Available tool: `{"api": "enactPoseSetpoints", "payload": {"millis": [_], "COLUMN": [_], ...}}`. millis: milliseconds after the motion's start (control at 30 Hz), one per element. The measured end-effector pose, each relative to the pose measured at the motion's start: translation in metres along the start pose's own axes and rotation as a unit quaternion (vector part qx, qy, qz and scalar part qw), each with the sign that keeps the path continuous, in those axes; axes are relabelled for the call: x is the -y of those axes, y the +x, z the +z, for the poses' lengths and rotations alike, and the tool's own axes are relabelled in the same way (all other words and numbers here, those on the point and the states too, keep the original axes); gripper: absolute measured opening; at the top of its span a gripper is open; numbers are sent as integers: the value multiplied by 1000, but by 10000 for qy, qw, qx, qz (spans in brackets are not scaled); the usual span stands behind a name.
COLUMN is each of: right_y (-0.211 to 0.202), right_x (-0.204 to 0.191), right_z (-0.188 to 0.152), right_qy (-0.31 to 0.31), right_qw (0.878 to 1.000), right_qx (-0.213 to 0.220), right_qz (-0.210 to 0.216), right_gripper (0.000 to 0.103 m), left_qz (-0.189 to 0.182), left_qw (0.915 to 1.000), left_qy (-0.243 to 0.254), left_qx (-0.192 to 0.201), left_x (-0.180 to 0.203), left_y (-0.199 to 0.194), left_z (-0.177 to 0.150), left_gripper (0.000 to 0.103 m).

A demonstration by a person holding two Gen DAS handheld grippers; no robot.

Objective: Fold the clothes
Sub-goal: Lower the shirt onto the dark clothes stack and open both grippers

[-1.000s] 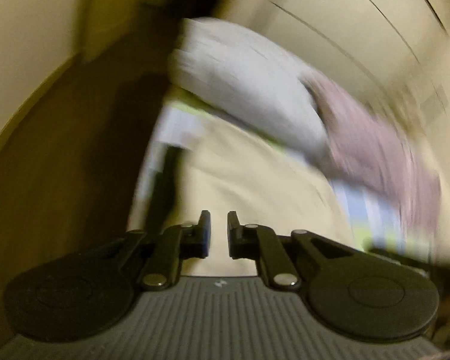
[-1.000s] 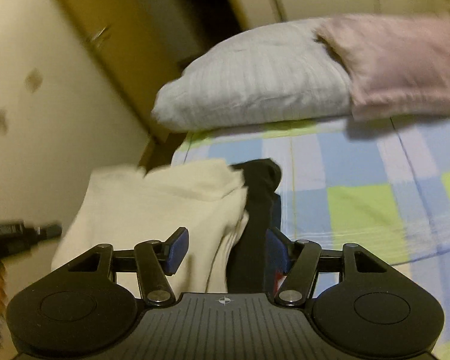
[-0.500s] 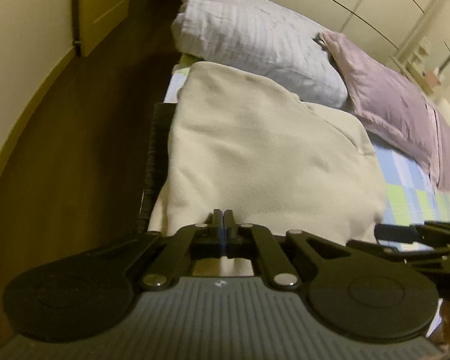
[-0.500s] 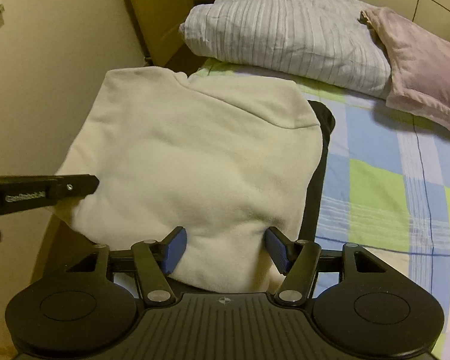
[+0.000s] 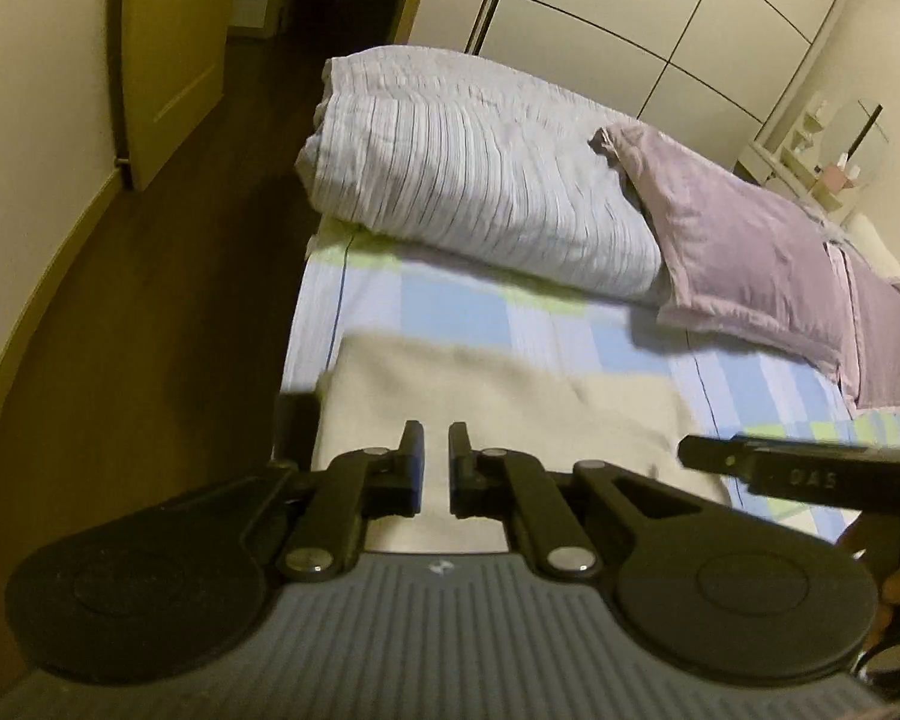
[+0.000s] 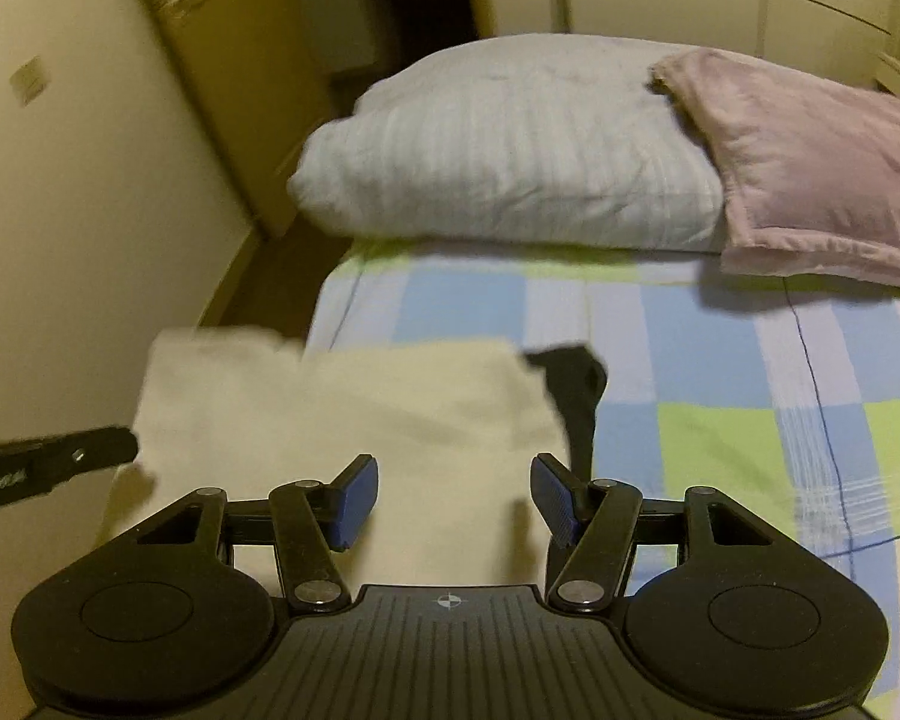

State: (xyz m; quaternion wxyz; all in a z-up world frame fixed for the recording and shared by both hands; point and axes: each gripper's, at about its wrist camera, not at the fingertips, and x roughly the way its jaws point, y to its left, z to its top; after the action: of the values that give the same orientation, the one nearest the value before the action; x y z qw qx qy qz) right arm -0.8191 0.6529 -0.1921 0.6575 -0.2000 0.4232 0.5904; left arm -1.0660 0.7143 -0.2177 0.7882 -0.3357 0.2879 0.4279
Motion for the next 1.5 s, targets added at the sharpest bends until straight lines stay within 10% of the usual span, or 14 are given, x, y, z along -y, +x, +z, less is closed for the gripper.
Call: {"api": "enactPoseSetpoints", "payload": {"millis": [200,533,1000,1100,1500], "right_y": [46,-44,-28,-41,-106], "right_x": [14,3,-17,-15,-17], "right_z": [17,-30,-81,-85,-111], "right_qy": [324,-389,-948,-898,-1117], "right_qw": [9991,9971,9906,9902,9923], "right_qx": [-230,-270,-875,-925,-507], "right_qz": [159,604,452,534,194], "right_gripper": [61,61,61,61,61], "left_qz": [201,257,834,1133,1509], "left_qw": [9993,9993,9952,9924,9879], "left_qy": [-40,40,-341,-243,-54], "left_qx": [-327,-275,-377,-404,-349], "left_x": [-16,-8,-1,21,90], "left_y": [49,-44,-54,-72,-130], "left_z": [4,-61,-82,-84,-109], "left_gripper": [3,3,4,32,39]}}
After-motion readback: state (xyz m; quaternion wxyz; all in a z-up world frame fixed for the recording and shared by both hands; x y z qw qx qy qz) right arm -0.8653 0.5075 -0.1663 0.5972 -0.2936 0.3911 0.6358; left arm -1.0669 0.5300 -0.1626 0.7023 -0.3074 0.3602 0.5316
